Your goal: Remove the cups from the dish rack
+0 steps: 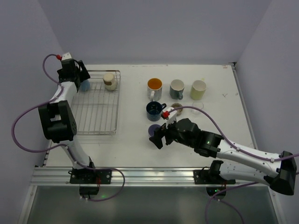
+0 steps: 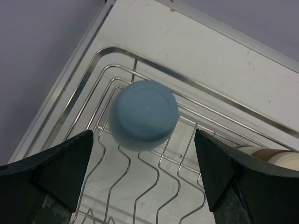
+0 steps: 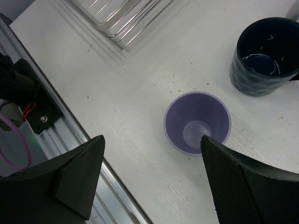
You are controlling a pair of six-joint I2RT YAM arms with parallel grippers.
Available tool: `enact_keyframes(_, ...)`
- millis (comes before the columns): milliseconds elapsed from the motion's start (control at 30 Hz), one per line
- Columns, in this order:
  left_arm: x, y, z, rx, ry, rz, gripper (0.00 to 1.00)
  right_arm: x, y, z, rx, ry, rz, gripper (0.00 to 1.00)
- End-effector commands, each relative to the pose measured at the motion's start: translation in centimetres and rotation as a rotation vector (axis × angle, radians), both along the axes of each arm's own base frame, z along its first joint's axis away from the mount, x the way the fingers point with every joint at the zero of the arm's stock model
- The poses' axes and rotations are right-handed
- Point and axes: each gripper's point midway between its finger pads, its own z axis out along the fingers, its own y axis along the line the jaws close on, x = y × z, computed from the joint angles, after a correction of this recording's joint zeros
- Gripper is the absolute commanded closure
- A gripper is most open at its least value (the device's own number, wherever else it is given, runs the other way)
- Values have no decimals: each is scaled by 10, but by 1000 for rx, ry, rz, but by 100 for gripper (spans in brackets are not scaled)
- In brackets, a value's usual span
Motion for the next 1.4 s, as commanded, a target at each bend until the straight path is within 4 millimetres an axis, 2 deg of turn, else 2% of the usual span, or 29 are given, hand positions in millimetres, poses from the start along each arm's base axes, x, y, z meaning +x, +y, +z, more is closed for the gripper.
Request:
enact_keyframes(0, 40, 3, 44, 71, -144, -67, 7, 5, 12, 15, 67, -28, -4, 15)
enact_keyframes(67, 44, 7, 28, 77, -108, -56, 10, 6, 14, 13, 59, -23, 1, 15)
enact_keyframes(233, 53, 12, 16, 88, -93, -44, 14, 8, 15, 13, 54, -26, -7, 15)
enact_keyframes(400, 53, 14, 6, 99, -81, -42, 24, 8, 16, 17, 61, -19, -13, 15)
enact_keyframes(467, 50, 13, 8, 106, -80, -45, 33, 8, 17, 23, 76, -18, -12, 15)
enact_keyframes(500, 48, 14, 10, 109, -85, -44, 36, 8, 18, 28, 86, -22, -13, 15)
enact_keyframes(533, 46, 14, 21, 110, -108, -38, 45, 9, 19, 31, 91, -23, -15, 15)
enact_keyframes(600, 41, 12, 29, 101, -131, -34, 55, 9, 21, 43, 118, -32, -15, 15)
enact_keyframes(633, 38, 8, 45, 80, -171, -30, 61, 10, 22, 49, 133, -35, -18, 15)
enact_keyframes(667, 34, 6, 46, 61, -180, -27, 64, 11, 25, 54, 149, -36, -18, 15)
enact_keyframes(800, 23, -14, 75, -49, -273, -45, 71, 16, 36, 84, 249, -19, -48, 15)
enact_keyframes(833, 17, -22, 95, -86, -320, -54, 73, 15, 38, 88, 272, 5, -54, 15)
enact_keyframes(900, 6, -29, 97, -121, -338, -63, 75, 14, 44, 97, 317, 20, -50, 12)
enact_keyframes(933, -4, -34, 117, -140, -383, -69, 77, 13, 47, 101, 342, 42, -52, 10)
enact_keyframes(967, -13, -38, 110, -160, -373, -67, 78, 12, 48, 104, 360, 50, -49, 10)
enact_keyframes(1100, -52, -59, 123, -257, -426, -92, 85, 6, 53, 122, 450, 76, -26, 9)
enact_keyframes(1133, -72, -74, 125, -327, -447, -121, 86, 5, 53, 127, 472, 82, -28, 9)
enact_keyframes(1200, -91, -95, 131, -409, -493, -186, 86, 6, 55, 137, 506, 78, -23, 9)
enact_keyframes(1233, -116, -119, 126, -510, -498, -248, 86, 5, 56, 139, 524, 92, -25, 11)
enact_keyframes(1300, -140, -144, 132, -593, -546, -346, 86, 5, 57, 147, 559, 101, -25, 15)
enact_keyframes(1333, -164, -165, 148, -663, -583, -438, 86, 3, 57, 148, 580, 118, -27, 16)
enact_keyframes(1367, -178, -175, 132, -707, -567, -466, 86, 5, 57, 155, 614, 109, -34, 20)
